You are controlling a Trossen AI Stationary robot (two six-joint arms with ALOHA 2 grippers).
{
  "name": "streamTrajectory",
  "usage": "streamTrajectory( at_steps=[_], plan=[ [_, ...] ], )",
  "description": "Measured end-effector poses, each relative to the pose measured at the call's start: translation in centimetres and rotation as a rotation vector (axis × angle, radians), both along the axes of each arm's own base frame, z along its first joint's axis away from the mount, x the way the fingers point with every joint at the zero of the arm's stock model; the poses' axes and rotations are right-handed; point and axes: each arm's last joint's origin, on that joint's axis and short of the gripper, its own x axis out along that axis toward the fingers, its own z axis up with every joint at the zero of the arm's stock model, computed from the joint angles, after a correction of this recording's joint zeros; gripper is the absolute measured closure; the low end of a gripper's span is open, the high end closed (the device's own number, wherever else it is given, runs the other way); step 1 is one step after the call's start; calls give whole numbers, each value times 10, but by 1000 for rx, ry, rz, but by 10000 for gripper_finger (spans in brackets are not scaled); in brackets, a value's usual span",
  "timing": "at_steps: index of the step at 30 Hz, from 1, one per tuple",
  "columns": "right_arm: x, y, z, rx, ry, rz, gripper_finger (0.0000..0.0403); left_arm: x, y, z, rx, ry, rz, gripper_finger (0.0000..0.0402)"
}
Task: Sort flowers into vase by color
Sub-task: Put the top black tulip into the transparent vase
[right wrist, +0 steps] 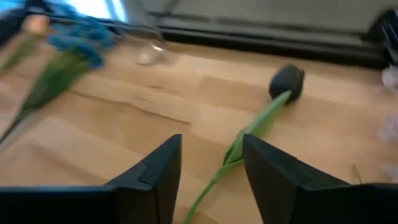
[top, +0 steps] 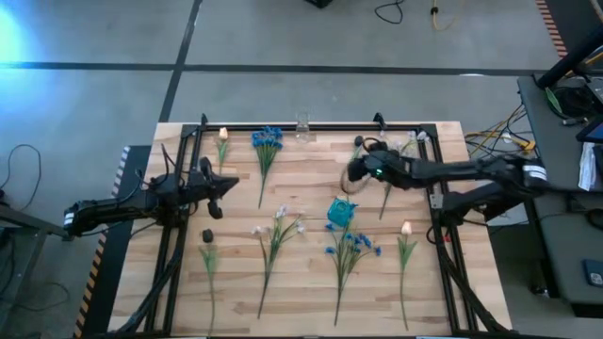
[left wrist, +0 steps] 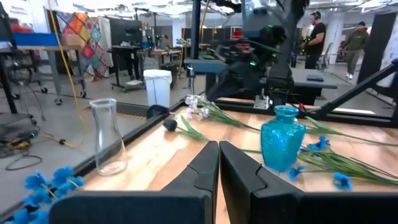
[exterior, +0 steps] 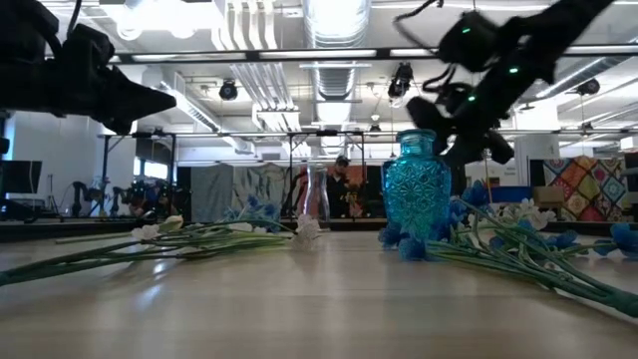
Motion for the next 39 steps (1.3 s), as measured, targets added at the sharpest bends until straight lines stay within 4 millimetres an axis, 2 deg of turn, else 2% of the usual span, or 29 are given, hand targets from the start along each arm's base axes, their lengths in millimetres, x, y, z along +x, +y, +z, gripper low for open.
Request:
streamTrajectory(
  at_steps=[6, 14, 17, 22, 28, 32, 39],
  plan=[
    [21, -30, -14, 180, 117, -85, 231, 1, -2, -1, -40, -3, -72, 401],
    [31, -68, -56, 408, 150, -98, 241, 0, -1, 0, -27, -12, -46, 401],
    [36, -77, -66, 437, 156, -122, 239, 0, -1, 0, -26, -11, -40, 401],
    [46, -84, -68, 431, 173, -112, 255, 0, -1, 0, -25, -10, -37, 401],
    [43, -97, -57, 420, 176, -85, 331, 0, -1, 0, -21, -9, -37, 401],
    [43, -105, -28, 319, 150, -15, 384, 0, -1, 0, -16, -10, -37, 401],
    [48, -111, 30, 65, 3, 116, 389, 0, -1, 2, 11, -16, -35, 401]
  ],
)
